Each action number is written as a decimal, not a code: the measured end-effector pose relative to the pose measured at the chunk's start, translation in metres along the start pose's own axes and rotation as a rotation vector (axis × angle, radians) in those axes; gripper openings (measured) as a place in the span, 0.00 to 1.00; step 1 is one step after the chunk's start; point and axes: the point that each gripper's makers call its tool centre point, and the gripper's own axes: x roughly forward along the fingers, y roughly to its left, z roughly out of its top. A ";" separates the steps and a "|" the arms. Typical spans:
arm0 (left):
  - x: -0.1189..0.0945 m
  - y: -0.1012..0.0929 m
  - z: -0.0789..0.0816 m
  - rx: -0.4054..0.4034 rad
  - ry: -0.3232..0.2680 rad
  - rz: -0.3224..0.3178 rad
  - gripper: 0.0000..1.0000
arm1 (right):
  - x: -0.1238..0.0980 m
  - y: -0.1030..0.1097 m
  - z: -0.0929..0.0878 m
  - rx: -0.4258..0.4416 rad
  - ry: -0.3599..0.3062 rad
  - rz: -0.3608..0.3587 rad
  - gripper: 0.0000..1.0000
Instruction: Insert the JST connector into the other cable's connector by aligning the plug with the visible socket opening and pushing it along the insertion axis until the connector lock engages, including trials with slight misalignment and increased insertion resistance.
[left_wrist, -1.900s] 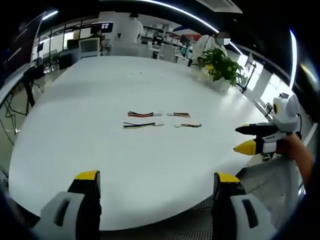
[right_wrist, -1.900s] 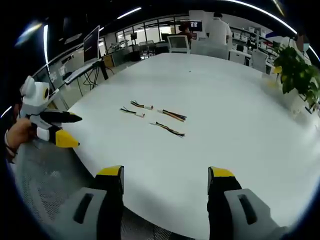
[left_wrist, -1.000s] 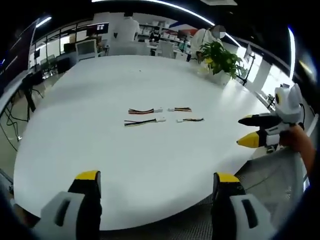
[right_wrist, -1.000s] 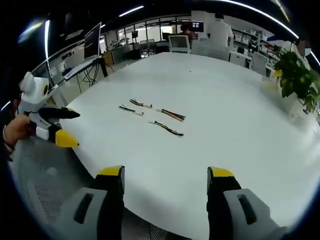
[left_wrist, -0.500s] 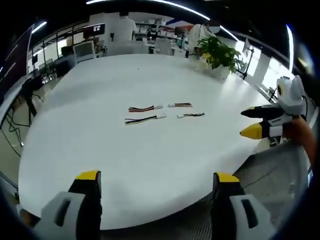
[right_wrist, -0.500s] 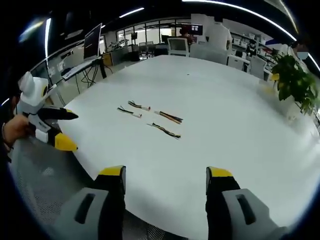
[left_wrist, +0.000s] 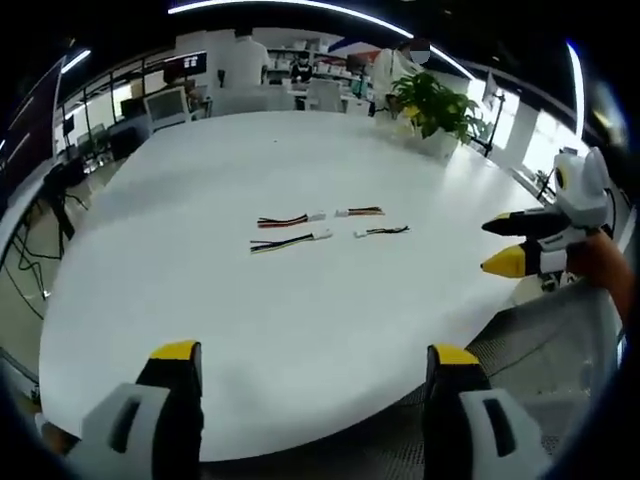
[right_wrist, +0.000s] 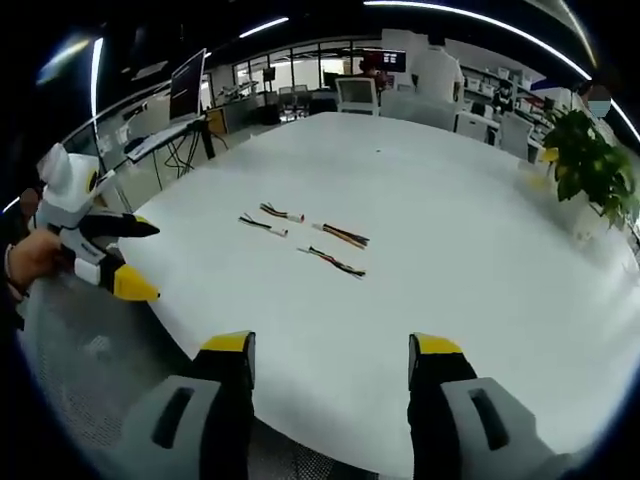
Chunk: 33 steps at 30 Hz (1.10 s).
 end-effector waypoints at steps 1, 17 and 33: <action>0.000 -0.001 0.000 0.003 0.002 -0.004 0.91 | 0.000 0.000 0.000 0.000 0.002 0.001 0.60; 0.002 0.003 -0.002 -0.028 0.019 0.002 0.91 | 0.005 -0.004 -0.009 0.035 0.055 -0.001 0.60; 0.003 -0.001 0.004 0.065 0.011 0.005 0.90 | 0.004 0.002 0.001 0.079 0.013 0.047 0.59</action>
